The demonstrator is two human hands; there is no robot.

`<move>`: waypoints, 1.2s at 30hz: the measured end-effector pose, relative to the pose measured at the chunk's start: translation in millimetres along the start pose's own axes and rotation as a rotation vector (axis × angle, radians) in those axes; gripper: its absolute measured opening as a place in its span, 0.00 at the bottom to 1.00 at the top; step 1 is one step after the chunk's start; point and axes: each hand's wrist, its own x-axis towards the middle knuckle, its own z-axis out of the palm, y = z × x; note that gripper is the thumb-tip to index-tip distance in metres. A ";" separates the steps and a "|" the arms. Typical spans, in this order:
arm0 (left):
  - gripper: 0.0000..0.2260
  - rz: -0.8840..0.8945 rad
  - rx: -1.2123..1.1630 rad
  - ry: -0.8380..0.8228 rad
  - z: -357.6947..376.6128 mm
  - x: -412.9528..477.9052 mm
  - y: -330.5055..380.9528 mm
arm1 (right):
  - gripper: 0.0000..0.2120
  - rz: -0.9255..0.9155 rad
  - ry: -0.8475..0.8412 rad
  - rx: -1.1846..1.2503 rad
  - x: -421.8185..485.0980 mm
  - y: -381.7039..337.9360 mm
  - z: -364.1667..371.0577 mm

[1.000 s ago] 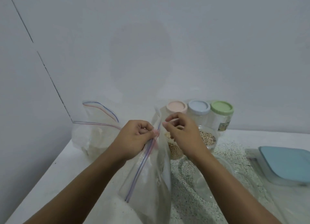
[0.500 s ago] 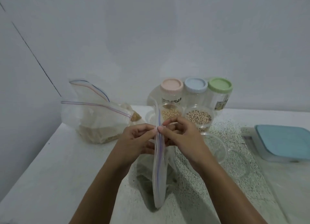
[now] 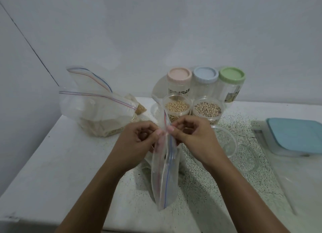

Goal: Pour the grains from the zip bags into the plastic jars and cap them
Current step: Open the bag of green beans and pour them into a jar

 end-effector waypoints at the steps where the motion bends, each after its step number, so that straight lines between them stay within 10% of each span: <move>1: 0.06 0.000 0.021 0.035 -6.6 0.0 0.6 | 0.03 -0.004 0.026 -0.023 1.9 -1.2 -2.2; 10: 0.09 0.106 0.303 0.346 -77.0 -15.0 5.2 | 0.09 -0.125 0.139 -0.389 15.3 -23.5 -27.5; 17: 0.13 0.166 0.142 0.153 -52.7 -12.6 3.4 | 0.03 -0.156 -0.208 -0.602 20.6 -27.7 -15.3; 28: 0.15 0.108 -0.056 -0.262 -47.7 7.4 -11.9 | 0.42 -0.097 -0.011 -0.915 48.1 -46.2 17.3; 32: 0.13 -0.061 -0.135 -0.081 -44.4 26.7 -39.7 | 0.20 -0.155 -0.030 -0.922 52.2 -38.6 17.5; 36: 0.14 -0.130 -0.043 -0.253 -35.4 47.5 -61.1 | 0.12 -0.240 -0.052 -0.738 52.7 -29.8 13.6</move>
